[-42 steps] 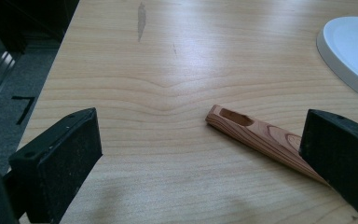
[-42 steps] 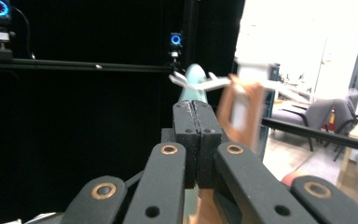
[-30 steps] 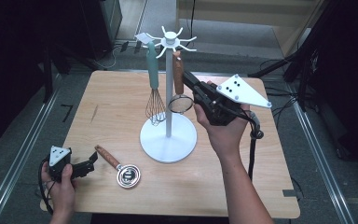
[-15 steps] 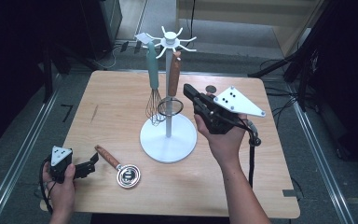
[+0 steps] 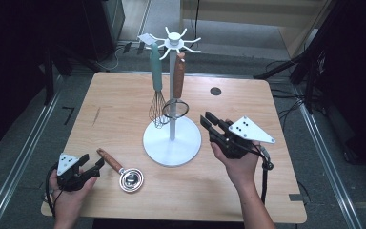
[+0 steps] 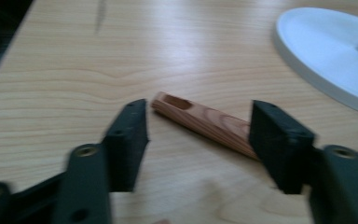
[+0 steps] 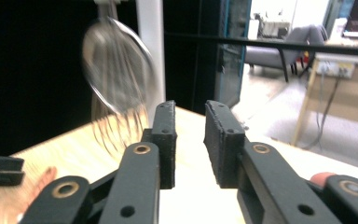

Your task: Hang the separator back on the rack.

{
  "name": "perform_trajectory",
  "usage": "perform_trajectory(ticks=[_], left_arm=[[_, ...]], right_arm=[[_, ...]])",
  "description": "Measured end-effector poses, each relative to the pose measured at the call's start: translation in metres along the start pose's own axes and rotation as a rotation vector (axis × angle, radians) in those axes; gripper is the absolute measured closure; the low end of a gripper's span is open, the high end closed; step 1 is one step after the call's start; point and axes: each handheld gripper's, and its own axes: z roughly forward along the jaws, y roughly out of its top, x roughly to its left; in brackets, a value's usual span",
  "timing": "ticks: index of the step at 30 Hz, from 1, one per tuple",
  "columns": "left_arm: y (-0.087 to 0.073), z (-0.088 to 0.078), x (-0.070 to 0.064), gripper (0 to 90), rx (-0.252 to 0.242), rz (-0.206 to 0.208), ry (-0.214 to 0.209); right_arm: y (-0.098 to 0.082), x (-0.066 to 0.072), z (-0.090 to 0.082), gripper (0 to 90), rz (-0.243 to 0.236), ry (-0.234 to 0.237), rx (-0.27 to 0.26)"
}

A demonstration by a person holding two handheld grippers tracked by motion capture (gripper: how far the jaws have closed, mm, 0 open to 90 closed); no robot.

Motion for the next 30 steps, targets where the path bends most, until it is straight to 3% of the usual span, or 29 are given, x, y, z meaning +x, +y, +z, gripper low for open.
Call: perform_trajectory(ticks=[5, 10, 13, 20, 30], left_arm=[[-0.004, 0.002, -0.01, 70.7, 0.063, -0.013, -0.077], [-0.007, 0.003, -0.022, 90.0, 0.106, 0.018, -0.154], [-0.009, 0.005, -0.029, 90.0, 0.143, 0.042, -0.185], [-0.014, 0.007, -0.038, 90.0, 0.2, 0.098, -0.208], [-0.016, 0.009, -0.056, 90.0, 0.222, 0.169, -0.25]], right_arm=[[-0.025, -0.013, -0.012, 65.5, 0.025, -0.046, 0.038], [-0.046, -0.019, -0.022, 59.6, 0.064, -0.06, 0.064], [-0.057, -0.021, -0.026, 57.3, 0.071, -0.065, 0.086], [-0.08, -0.024, -0.038, 56.3, 0.094, -0.064, 0.121], [-0.102, -0.023, -0.045, 55.5, 0.117, -0.077, 0.155]])
